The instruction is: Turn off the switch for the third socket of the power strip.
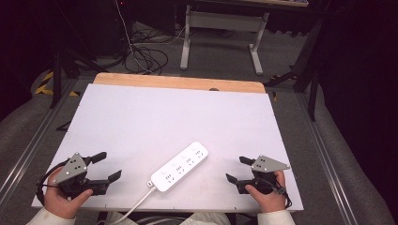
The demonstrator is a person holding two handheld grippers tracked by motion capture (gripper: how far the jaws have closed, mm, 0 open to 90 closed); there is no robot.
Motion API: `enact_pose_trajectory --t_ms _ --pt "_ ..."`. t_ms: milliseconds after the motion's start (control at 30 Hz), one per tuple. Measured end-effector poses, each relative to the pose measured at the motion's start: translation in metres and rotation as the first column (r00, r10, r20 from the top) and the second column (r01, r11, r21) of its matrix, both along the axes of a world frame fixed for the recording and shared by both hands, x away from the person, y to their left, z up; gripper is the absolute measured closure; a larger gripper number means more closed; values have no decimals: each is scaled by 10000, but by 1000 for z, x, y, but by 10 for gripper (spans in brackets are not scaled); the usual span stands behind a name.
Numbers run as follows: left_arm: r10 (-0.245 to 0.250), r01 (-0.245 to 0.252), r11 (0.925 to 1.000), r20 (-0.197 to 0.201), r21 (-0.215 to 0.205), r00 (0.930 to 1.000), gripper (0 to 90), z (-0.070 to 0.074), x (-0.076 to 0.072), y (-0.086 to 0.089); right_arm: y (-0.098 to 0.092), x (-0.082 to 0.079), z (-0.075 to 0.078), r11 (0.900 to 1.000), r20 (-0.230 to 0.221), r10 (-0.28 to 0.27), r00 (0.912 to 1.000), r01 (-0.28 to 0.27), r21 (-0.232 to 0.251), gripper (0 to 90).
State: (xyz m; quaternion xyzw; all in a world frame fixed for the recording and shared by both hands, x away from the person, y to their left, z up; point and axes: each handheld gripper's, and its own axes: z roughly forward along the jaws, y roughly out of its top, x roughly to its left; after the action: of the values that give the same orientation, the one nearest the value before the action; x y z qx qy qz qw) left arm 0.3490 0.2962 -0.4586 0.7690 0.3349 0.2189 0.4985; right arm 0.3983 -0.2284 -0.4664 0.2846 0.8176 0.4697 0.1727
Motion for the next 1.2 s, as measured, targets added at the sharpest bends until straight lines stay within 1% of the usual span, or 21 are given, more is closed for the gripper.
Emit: enact_pose_trajectory --t_ms 167,233,267,333,433,533,633,667,733,900,933,967,1000,1033,1067,1100,1200 --pt "70 -70 9999 13 80 10000 177 1 0 1 2 0 3 9999 -36 53 10000 -53 -90 226" --pt "58 -58 10000 -14 61 10000 171 1 0 1 4 1 7 9998 -131 148 9998 -150 -108 260" --pt "42 -42 9999 -17 96 10000 171 1 -1 0 4 1 7 9998 -131 148 9998 -150 -108 260" --pt "-6 7 9998 -79 185 10000 156 0 -1 0 8 3 13 9997 -209 227 9995 -229 -112 287" --pt "-4 5 9999 -78 170 10000 156 0 -1 0 14 6 20 9994 -259 297 9992 -301 -146 314" --pt "-33 34 9999 -71 133 10000 156 0 -1 1 22 11 29 9987 -254 492 9985 -495 -88 368" --pt "-41 42 9999 -81 134 10000 156 0 -1 1 32 17 35 9972 -369 741 9966 -744 -70 417" --pt "-44 46 9999 -89 140 10000 156 0 -1 1 32 17 35 9972 -369 741 9966 -744 -70 417" --pt "-50 52 9999 -100 148 9999 157 0 -1 1 40 23 38 9959 -468 890 9949 -896 -104 455" --pt "-29 30 9999 -104 148 9999 158 0 -1 1 58 31 45 9920 -557 1189 9913 -1210 -362 493" --pt "-30 31 9999 -104 152 9999 158 0 -1 1 62 33 46 9908 -580 1263 9903 -1288 -418 498" --pt "-30 31 9999 -104 152 9999 158 0 -1 1 62 33 46 9908 -580 1263 9903 -1288 -418 498" --pt "-28 30 9999 -107 153 9999 158 0 -1 1 71 37 48 9880 -620 1419 9879 -1452 -519 501" --pt "-33 34 9999 -106 164 9999 159 0 -1 1 75 38 49 9864 -637 1512 9865 -1547 -553 501" --pt "-33 34 9999 -106 164 9999 159 0 -1 1 75 38 49 9864 -637 1512 9865 -1547 -553 501" --pt "-35 36 9998 -110 172 9999 159 0 -1 1 84 42 51 9833 -656 1664 9839 -1706 -639 505" --pt "-35 36 9999 -93 148 10000 160 0 -2 2 97 48 53 9797 -724 1806 9809 -1859 -749 507"
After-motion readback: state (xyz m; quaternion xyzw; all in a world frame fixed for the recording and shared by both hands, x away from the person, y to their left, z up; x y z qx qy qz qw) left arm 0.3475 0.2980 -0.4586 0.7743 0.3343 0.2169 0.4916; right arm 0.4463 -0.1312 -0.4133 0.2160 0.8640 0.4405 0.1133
